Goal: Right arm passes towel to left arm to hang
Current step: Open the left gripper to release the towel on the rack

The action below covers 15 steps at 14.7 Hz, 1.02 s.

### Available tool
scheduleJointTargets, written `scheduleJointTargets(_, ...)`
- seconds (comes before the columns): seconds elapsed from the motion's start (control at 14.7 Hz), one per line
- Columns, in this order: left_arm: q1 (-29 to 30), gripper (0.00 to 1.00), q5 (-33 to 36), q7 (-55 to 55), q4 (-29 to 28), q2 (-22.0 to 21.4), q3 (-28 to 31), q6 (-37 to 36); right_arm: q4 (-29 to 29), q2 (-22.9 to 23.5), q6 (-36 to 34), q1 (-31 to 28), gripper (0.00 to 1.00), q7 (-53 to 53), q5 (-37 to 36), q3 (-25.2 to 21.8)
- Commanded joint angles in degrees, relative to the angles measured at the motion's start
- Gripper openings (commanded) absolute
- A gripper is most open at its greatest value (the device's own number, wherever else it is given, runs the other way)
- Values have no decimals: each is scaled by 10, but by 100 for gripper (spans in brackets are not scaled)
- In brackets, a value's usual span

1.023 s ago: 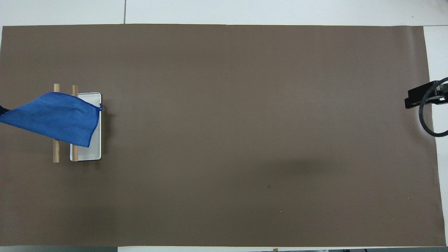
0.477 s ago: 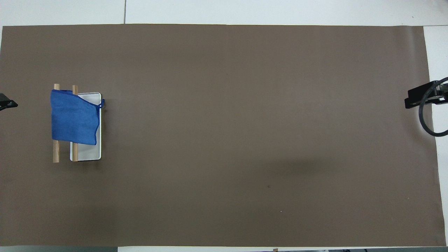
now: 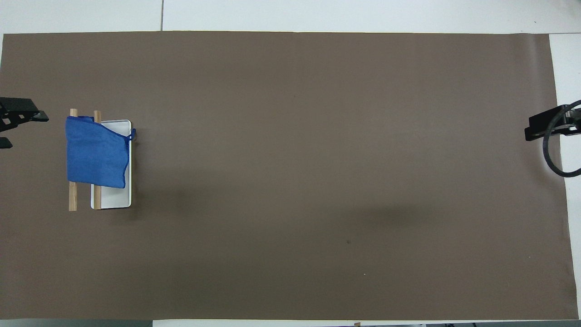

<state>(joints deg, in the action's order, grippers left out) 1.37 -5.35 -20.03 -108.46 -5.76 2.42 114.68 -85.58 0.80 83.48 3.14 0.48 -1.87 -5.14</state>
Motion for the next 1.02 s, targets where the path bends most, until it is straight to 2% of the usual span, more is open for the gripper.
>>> scheduleJointTargets(0.0,-48,100,24,25,38,25,7,-36,7,3,-8,-6,100,-11,-3,4)
scheduleJointTargets(0.07,-56,100,43,37,53,29,6,-60,6,3,-9,-6,100,-11,-3,4)
scheduleJointTargets(0.34,-59,100,46,90,133,50,6,-166,6,3,-8,-7,100,-11,-3,4)
scheduleJointTargets(0.55,-59,100,47,126,135,44,7,-193,6,3,-8,-7,100,-11,-3,4)
scheduleJointTargets(0.95,-51,100,46,184,115,33,11,-202,5,3,-9,-8,100,-12,-3,4)
